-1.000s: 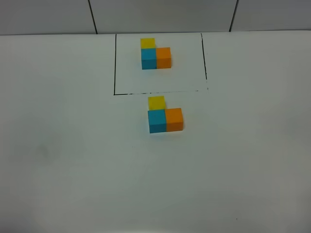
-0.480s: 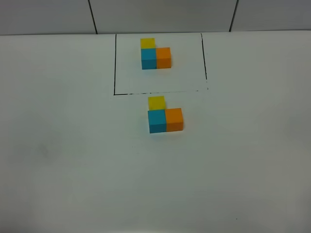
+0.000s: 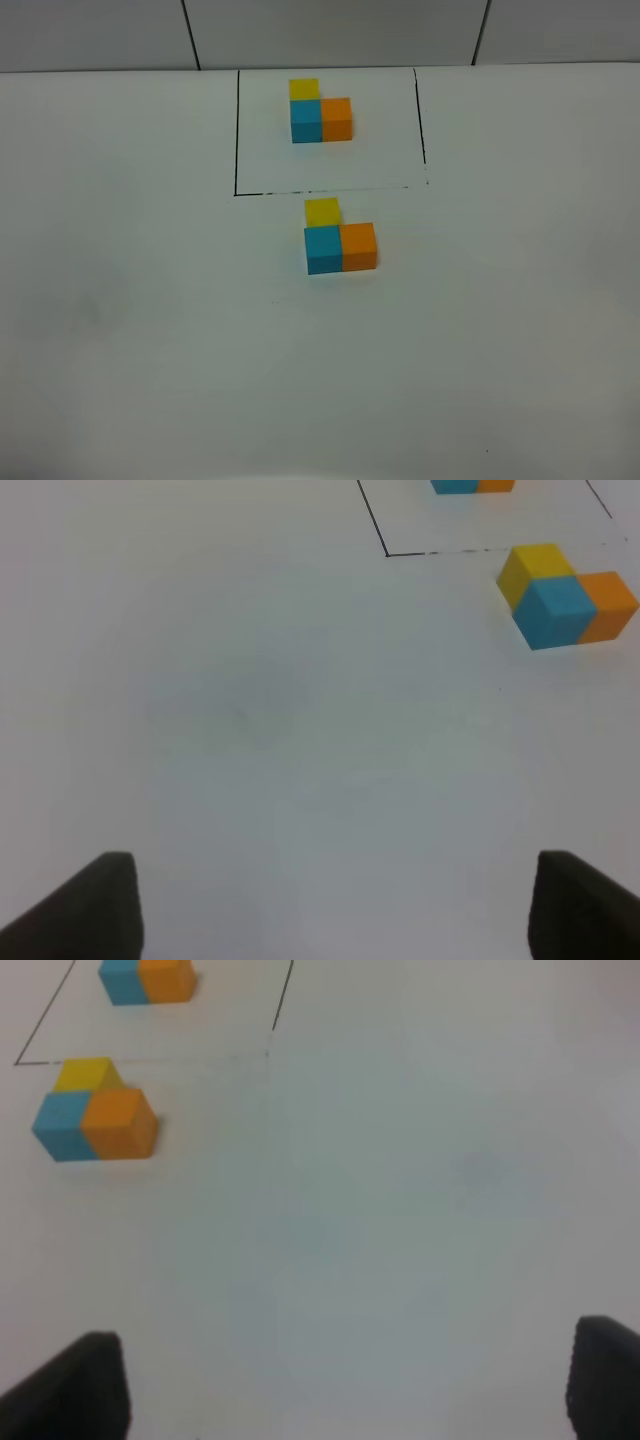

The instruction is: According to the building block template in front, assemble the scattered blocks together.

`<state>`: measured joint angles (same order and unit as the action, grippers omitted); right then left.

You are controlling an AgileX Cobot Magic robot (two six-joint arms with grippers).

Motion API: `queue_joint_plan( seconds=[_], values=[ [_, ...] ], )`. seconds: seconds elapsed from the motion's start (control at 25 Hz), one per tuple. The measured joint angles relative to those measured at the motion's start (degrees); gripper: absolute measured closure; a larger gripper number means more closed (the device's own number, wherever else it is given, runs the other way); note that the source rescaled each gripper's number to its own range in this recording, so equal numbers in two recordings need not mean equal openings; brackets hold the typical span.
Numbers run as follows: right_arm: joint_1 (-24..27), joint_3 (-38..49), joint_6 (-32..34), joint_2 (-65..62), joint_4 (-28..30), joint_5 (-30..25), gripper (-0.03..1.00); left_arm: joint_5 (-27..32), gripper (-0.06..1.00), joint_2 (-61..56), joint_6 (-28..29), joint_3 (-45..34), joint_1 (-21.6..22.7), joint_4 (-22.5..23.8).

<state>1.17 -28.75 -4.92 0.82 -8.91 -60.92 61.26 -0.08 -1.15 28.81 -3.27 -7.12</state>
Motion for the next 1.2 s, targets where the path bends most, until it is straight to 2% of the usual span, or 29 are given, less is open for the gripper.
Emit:
queue_joint_plan(
  seconds=[0.24, 0.52, 0.88, 1.08, 1.2],
  values=[
    [-0.2, 0.1, 0.4, 0.0, -0.7, 0.1, 0.19, 0.0, 0.29, 0.0, 0.0, 0.0, 0.0, 0.0],
    [-3.3, 0.1, 0.5, 0.0, -1.1, 0.2, 0.19, 0.0, 0.29, 0.0, 0.0, 0.0, 0.0, 0.0],
    [-3.1, 0.1, 0.5, 0.0, -1.2, 0.2, 0.20, 0.0, 0.29, 0.0, 0.0, 0.0, 0.0, 0.0],
    [-0.3, 0.1, 0.5, 0.0, -1.2, 0.2, 0.20, 0.0, 0.29, 0.0, 0.0, 0.0, 0.0, 0.0],
    [-0.3, 0.1, 0.5, 0.0, -1.2, 0.2, 0.20, 0.0, 0.29, 0.0, 0.0, 0.0, 0.0, 0.0]
  ],
)
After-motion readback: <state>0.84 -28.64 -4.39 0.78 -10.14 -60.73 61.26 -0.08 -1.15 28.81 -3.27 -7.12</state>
